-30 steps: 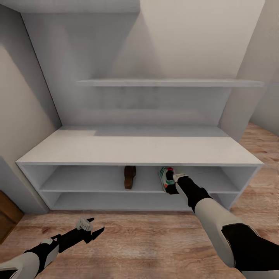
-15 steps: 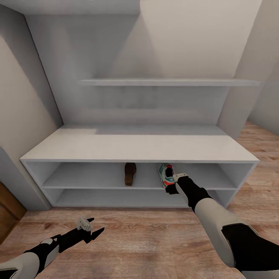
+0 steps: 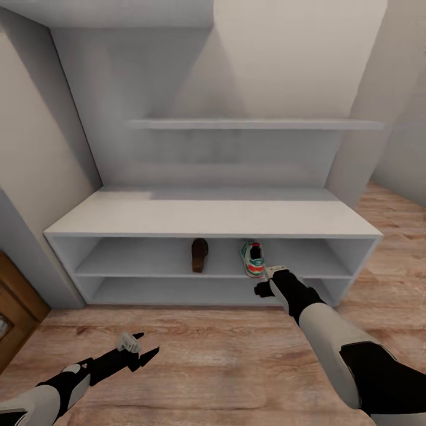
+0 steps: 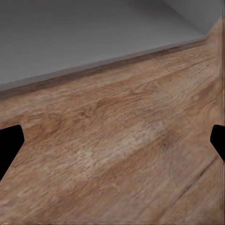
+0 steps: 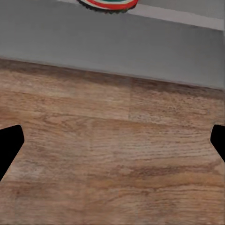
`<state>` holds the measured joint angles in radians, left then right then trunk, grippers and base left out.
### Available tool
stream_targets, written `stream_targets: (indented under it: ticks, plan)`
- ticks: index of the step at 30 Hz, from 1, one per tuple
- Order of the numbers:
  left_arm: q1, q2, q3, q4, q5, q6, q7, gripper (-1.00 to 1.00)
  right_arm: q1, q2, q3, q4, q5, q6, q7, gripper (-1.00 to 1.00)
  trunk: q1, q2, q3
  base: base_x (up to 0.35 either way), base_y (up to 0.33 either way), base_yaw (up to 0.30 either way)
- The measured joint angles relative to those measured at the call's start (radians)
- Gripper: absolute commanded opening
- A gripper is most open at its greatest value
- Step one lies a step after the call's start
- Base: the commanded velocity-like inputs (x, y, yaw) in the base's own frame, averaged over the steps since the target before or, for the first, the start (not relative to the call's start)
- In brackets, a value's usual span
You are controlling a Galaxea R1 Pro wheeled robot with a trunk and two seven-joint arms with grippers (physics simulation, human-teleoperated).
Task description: Pick up the two gym shoes and the two sandals from the corridor floor and place them onto the hallstand (shoe rack) in the corridor, making sure they are on the rack and not on the floor. Arrange them so the two gym shoes are next to each other and the two sandals are next to each other.
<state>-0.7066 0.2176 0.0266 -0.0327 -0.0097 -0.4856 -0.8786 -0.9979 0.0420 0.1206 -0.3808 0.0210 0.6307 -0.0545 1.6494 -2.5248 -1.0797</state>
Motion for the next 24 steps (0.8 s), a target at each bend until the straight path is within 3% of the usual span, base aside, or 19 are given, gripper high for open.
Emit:
stream_targets:
  ticks: [8, 14, 18, 24]
  plan:
    - [0.0, 0.0, 0.0, 0.0, 0.0, 0.0, 0.0, 1.0, 0.024, -0.013, 0.0, 0.0, 0.0, 0.0, 0.001, 1.0, 0.0, 0.0, 0.0, -0.334, 0.0, 0.0]
    - [0.0, 0.0, 0.0, 0.0, 0.0, 0.0, 0.001, 1.0, 0.066, -0.037, 0.001, 0.007, 0.0, -0.009, 0.001, 1.0, 0.0, 0.0, 0.0, -0.34, 0.0, 0.0]
    - [0.0, 0.0, 0.001, 0.0, 0.001, 0.001, 0.003, 1.0, 0.106, -0.063, 0.0, 0.019, -0.001, -0.064, 0.001, 1.0, 0.0, 0.0, 0.0, -0.222, 0.0, 0.0]
    - [0.0, 0.0, 0.001, 0.0, 0.001, 0.001, 0.004, 1.0, 0.168, -0.104, -0.002, 0.106, -0.002, -0.271, 0.004, 1.0, 0.0, 0.0, 0.0, -0.086, 0.0, 0.0]
